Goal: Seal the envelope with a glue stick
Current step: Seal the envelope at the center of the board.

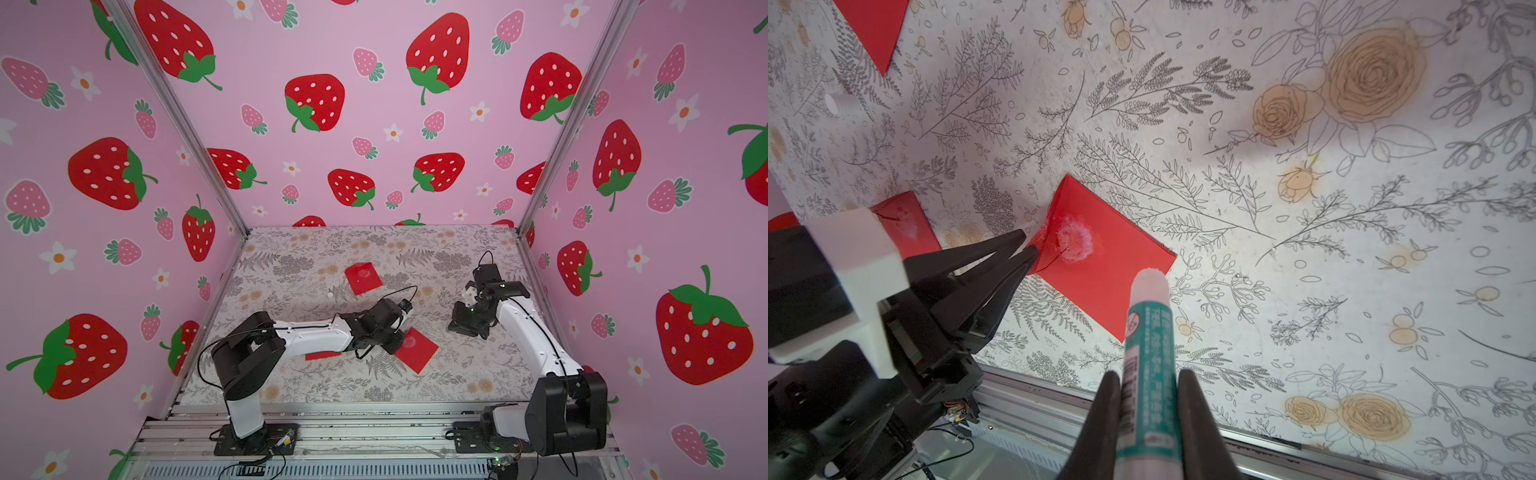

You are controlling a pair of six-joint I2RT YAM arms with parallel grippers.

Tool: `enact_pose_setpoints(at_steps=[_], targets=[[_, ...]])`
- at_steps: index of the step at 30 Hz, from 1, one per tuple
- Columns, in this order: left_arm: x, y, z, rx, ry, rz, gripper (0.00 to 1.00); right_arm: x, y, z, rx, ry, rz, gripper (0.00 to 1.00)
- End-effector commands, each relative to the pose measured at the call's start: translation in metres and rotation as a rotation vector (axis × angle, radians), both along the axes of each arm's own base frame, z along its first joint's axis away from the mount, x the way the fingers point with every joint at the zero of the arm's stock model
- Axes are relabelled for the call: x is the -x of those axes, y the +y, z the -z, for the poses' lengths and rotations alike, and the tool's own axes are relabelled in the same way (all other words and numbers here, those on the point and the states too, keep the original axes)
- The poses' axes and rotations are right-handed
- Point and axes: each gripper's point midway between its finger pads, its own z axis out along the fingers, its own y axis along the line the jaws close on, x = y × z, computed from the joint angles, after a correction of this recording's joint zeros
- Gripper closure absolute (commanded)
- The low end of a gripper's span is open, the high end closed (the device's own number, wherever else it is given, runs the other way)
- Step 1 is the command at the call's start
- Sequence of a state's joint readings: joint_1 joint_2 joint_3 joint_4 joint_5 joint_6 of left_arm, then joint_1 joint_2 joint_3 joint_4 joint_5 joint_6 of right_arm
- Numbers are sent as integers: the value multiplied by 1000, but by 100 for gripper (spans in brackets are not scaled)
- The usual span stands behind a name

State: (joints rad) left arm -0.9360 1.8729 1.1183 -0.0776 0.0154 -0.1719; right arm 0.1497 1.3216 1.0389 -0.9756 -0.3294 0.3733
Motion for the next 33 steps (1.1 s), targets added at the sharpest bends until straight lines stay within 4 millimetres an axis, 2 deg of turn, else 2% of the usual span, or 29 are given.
enact_pose_setpoints(at_steps=[1,17,21,26,33], targets=[[-8,-9,-14,17,-29,13,81,4,1,-1,-11,-1,-9,100],[-9,-11,-4,0,-14,18,87,5,1,-1,-11,3,-12,100],[-9,-10,-7,3,-23,13,93,5,1,-1,-10,1,-12,100],[-13,5,-17,-34,-70,-19,93,5,1,-2,-10,-1,-14,100],[-15,44,-18,-153,-97,-93,93,6,2,0,-8,6,-18,100]])
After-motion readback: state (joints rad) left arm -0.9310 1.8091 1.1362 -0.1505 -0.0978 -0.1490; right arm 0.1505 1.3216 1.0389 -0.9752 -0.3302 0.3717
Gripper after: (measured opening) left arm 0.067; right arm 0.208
